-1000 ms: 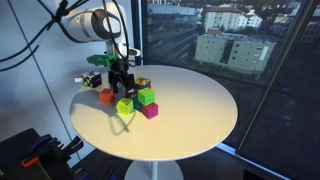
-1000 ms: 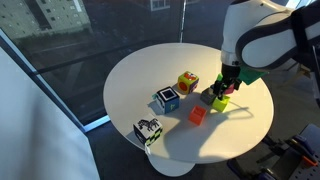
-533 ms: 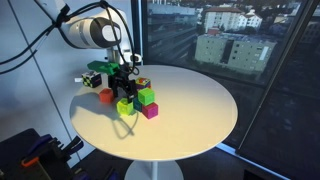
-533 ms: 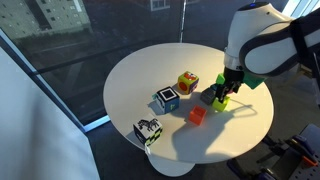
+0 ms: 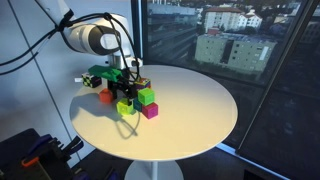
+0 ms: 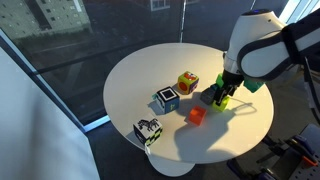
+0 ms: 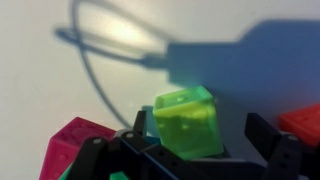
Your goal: Pick up the lime green block and stack it on both the gray block and the blue block
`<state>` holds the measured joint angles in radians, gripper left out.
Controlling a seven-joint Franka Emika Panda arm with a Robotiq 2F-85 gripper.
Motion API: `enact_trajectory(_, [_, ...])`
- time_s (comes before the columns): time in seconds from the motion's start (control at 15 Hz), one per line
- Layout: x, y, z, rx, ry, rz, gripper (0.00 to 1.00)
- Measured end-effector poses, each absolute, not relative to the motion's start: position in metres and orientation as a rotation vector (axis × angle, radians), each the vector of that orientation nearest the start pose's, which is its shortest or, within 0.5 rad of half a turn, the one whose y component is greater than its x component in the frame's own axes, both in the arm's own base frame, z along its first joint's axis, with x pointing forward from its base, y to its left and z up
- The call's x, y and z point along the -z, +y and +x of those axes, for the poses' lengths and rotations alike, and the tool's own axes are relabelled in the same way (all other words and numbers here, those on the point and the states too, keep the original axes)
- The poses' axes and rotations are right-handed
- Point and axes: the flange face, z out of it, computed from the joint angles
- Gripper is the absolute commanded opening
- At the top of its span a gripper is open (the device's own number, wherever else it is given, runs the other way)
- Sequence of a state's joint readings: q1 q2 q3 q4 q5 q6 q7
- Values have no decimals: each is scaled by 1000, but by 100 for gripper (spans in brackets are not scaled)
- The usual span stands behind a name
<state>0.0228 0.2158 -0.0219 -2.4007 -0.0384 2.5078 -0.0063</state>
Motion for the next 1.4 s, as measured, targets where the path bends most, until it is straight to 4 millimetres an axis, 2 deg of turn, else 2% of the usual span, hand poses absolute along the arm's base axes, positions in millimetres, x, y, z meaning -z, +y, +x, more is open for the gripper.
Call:
enact_trajectory(0.67, [-212,-2,491,-126,-75,-3158,100])
enact_trajectory(0.73, [-211,-2,491,-123,-75,-3158,92])
enact_trajectory(0.8, [-209,-2,492,-120,-75,-3158,74])
enact_trajectory(1.07, [-204,-2,493,-105,-75,-3159,40])
enact_trajectory(1.13, [-203,-2,493,-102,-76,-3159,35])
enact_trajectory(1.4, [-205,0,494,-92,-79,-3159,28])
